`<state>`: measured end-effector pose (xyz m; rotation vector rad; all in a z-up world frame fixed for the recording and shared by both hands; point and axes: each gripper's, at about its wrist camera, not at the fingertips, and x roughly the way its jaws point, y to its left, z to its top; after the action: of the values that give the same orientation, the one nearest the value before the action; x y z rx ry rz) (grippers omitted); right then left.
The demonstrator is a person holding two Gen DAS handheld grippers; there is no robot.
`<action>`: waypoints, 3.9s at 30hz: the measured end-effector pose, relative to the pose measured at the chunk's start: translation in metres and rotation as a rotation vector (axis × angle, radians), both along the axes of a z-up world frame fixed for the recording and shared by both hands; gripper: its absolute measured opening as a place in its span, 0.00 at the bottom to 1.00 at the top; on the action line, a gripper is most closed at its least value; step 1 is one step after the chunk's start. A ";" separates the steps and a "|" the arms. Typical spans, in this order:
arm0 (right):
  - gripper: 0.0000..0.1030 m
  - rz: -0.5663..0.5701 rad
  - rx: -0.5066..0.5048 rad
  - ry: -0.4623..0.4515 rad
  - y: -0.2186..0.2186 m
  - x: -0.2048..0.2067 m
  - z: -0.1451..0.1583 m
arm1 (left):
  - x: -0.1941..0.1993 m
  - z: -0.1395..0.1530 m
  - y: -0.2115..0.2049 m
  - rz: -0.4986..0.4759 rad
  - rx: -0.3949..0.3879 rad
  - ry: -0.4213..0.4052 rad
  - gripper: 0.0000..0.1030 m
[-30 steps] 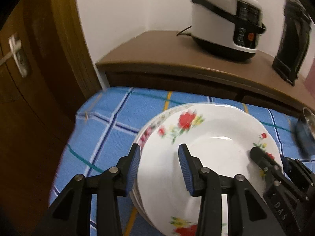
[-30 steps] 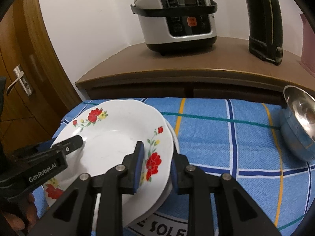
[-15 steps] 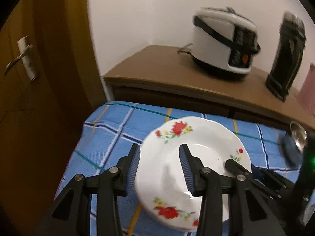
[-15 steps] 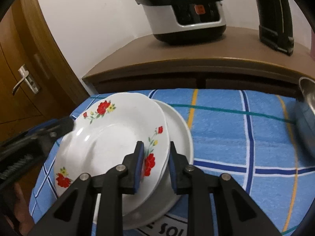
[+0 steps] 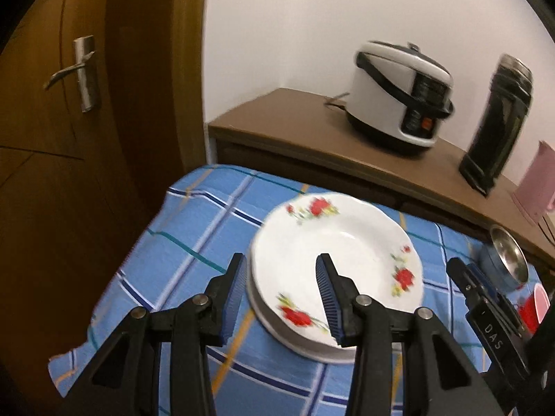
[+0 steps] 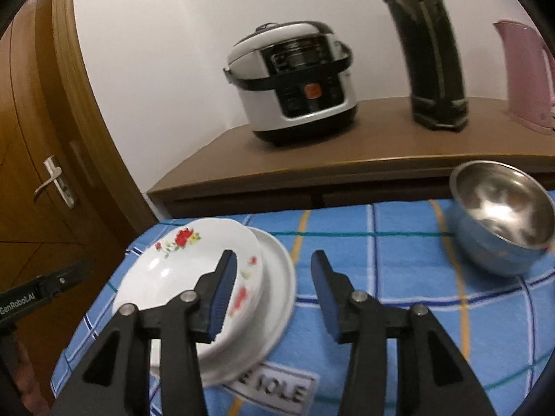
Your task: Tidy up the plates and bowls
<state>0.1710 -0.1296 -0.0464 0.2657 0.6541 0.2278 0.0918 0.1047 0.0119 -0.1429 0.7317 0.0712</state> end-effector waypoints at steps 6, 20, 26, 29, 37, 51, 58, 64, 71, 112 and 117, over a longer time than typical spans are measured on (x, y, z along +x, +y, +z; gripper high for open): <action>0.47 -0.039 -0.042 -0.034 -0.015 -0.028 0.008 | -0.014 -0.007 -0.032 -0.066 -0.007 0.007 0.43; 0.47 -0.114 -0.048 -0.035 -0.049 -0.079 0.024 | -0.035 -0.013 -0.097 -0.186 0.045 0.015 0.43; 0.47 -0.146 -0.034 -0.011 -0.070 -0.094 0.023 | -0.042 -0.014 -0.118 -0.212 0.072 0.017 0.43; 0.47 -0.153 -0.026 -0.014 -0.078 -0.102 0.025 | -0.045 -0.013 -0.123 -0.209 0.089 0.013 0.43; 0.58 -0.153 -0.025 -0.024 -0.083 -0.116 0.030 | -0.051 -0.012 -0.131 -0.207 0.119 0.008 0.43; 0.75 -0.153 -0.040 -0.044 -0.080 -0.136 0.040 | -0.061 -0.012 -0.135 -0.216 0.118 0.001 0.48; 0.85 -0.159 -0.051 -0.062 -0.078 -0.145 0.046 | -0.066 -0.011 -0.129 -0.203 0.104 0.004 0.58; 0.90 -0.171 -0.068 -0.071 -0.076 -0.152 0.048 | -0.071 -0.014 -0.127 -0.185 0.104 0.020 0.59; 0.91 -0.180 -0.073 -0.087 -0.078 -0.166 0.054 | -0.084 -0.010 -0.130 -0.195 0.114 -0.001 0.59; 0.53 -0.508 -0.064 -0.001 -0.302 -0.217 0.060 | -0.067 -0.011 -0.283 -0.557 0.060 0.004 0.71; 0.53 -0.433 0.056 0.043 -0.319 -0.192 0.056 | -0.051 -0.003 -0.311 -0.630 0.022 0.019 0.71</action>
<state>-0.0211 -0.4491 0.0093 0.4586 0.6177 -0.1753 0.0411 -0.2063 0.0089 0.1140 0.7671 -0.5199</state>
